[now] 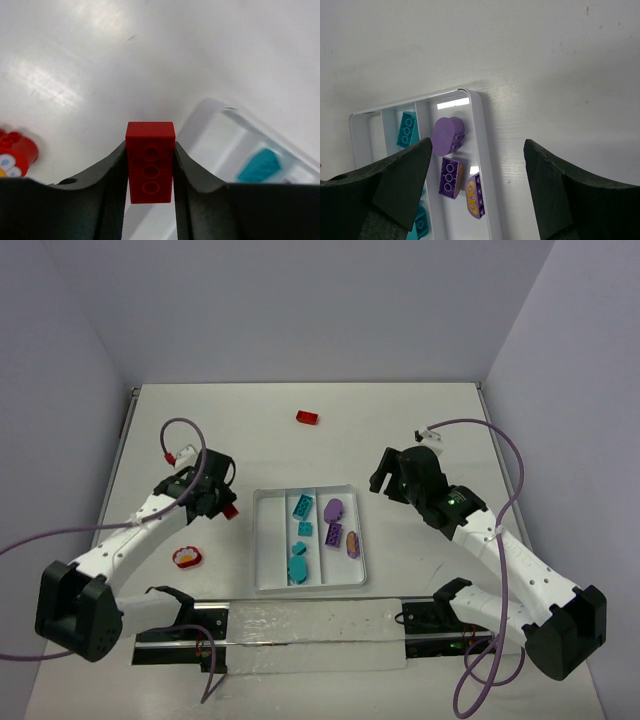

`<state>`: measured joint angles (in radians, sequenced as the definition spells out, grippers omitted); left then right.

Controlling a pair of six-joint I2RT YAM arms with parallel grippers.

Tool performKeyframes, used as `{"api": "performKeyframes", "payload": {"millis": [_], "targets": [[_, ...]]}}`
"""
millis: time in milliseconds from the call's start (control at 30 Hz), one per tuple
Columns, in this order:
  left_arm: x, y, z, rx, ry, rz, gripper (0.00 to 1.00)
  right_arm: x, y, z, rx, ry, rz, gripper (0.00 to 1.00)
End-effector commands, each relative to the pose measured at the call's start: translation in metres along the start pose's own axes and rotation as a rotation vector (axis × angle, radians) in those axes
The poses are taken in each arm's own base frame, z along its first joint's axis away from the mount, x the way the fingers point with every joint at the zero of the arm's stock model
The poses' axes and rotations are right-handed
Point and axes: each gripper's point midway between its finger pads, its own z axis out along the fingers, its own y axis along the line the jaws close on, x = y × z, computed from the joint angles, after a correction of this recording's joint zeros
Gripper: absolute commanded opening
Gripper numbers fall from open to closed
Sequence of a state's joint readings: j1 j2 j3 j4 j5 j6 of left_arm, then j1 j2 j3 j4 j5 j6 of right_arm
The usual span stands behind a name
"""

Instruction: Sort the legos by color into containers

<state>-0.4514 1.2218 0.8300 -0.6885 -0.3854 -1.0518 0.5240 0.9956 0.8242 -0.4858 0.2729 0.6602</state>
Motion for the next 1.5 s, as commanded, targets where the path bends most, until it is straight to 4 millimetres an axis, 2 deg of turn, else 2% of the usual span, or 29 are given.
{"api": "performKeyframes", "payload": {"millis": [0,200,367,467,633,733,800,833,900,967,1033,1067,1100,1167,1233,1367,1433,1467], "targets": [[-0.031,-0.058,-0.044,0.277,-0.097,0.080,0.01,-0.014,0.011,-0.006,-0.040,-0.054,0.018,0.82],[0.002,-0.098,-0.041,0.304,-0.040,0.226,0.03,-0.009,0.009,-0.005,-0.035,-0.041,0.026,0.82],[0.017,-0.105,-0.019,0.255,-0.013,0.256,0.07,-0.009,0.005,-0.008,-0.026,-0.048,0.022,0.82],[0.018,-0.102,-0.012,0.224,-0.014,0.266,0.22,-0.008,0.003,-0.008,-0.021,-0.049,0.021,0.82],[0.026,-0.102,-0.004,0.221,0.008,0.296,0.56,-0.008,0.004,-0.006,-0.020,-0.045,0.021,0.82],[0.028,-0.105,-0.004,0.239,0.015,0.306,0.70,-0.008,0.005,-0.003,-0.018,-0.043,0.019,0.82],[0.024,-0.113,-0.008,0.259,0.009,0.312,0.81,-0.007,0.005,-0.002,-0.017,-0.039,0.016,0.82],[0.022,-0.116,-0.009,0.263,0.004,0.320,0.84,-0.008,0.006,-0.001,-0.017,-0.039,0.015,0.82],[0.012,-0.128,-0.016,0.282,-0.015,0.327,0.85,-0.008,0.006,-0.001,-0.017,-0.039,0.011,0.82],[-0.008,-0.150,-0.021,0.287,-0.065,0.314,0.84,-0.010,0.004,-0.002,-0.007,-0.047,-0.004,0.83],[-0.017,-0.161,-0.008,0.237,-0.070,0.299,0.83,-0.015,-0.001,-0.005,0.019,-0.063,-0.011,0.83],[-0.033,-0.176,-0.016,0.234,-0.086,0.276,0.83,-0.016,-0.002,-0.006,0.024,-0.066,-0.019,0.84],[-0.040,-0.189,-0.007,0.224,-0.067,0.267,0.83,-0.017,-0.003,-0.008,0.024,-0.070,-0.023,0.85],[-0.039,-0.205,0.025,0.182,-0.022,0.283,0.84,-0.018,-0.003,-0.008,0.027,-0.068,-0.034,0.87],[-0.041,-0.221,0.040,0.176,0.003,0.277,0.86,-0.018,-0.004,-0.008,0.036,-0.063,-0.039,0.88],[-0.068,-0.266,0.062,0.205,-0.013,0.216,0.94,-0.020,-0.003,-0.009,0.042,-0.061,-0.037,0.88],[-0.072,-0.279,0.080,0.215,-0.035,0.246,0.94,-0.023,-0.005,-0.011,0.052,-0.069,-0.033,0.88],[-0.077,-0.286,0.080,0.234,-0.050,0.250,0.94,-0.025,-0.005,-0.013,0.056,-0.076,-0.031,0.88]]}}
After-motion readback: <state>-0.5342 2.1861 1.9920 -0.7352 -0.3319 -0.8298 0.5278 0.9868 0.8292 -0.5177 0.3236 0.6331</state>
